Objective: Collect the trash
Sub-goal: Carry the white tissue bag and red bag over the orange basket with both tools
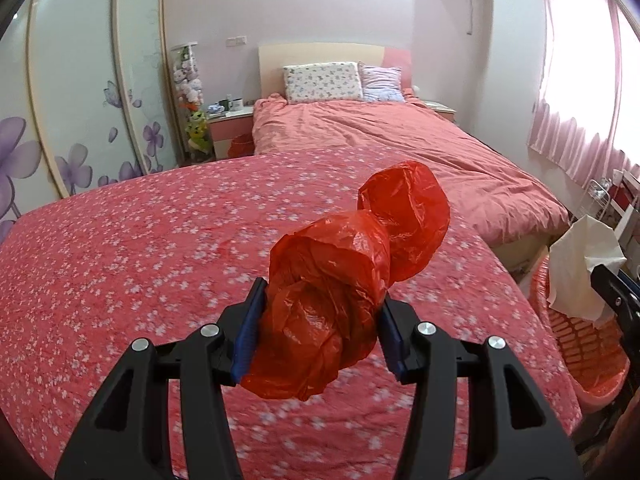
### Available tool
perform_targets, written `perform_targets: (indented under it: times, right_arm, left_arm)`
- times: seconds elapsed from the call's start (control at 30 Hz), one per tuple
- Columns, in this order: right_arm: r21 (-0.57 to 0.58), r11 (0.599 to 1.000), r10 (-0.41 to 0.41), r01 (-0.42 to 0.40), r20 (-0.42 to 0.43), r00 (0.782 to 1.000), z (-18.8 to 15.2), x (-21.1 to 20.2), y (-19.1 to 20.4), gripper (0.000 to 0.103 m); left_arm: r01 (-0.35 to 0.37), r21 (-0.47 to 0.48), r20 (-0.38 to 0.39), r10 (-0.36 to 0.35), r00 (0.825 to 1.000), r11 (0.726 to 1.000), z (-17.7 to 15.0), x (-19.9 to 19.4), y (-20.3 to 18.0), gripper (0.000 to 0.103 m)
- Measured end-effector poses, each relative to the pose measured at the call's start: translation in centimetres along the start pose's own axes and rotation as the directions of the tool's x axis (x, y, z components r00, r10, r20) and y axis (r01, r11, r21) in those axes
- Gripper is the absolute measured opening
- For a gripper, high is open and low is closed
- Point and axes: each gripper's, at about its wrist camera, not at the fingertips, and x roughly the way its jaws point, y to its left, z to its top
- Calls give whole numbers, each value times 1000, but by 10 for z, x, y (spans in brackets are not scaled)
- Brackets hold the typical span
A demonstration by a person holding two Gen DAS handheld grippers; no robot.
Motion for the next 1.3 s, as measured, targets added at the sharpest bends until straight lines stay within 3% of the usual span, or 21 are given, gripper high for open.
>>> perform_targets:
  times: [0.33,0.73,1.3]
  right_arm:
    - [47,997,-64,63,13,998,-11,-18,-43,32]
    - [125,979,-164,161,15,986,-21,-32,-111,32]
    - [207,952,-229,225,-5,973,-34,-35,-178,32]
  left_arm:
    - [100,48,7,-100,995,994,-5,-9,-38,52]
    - [254,114,-9,-254,967,961,-12,-15,-109,52]
    - [345,188,-73,-337,939,920,-27,-2,-189,52]
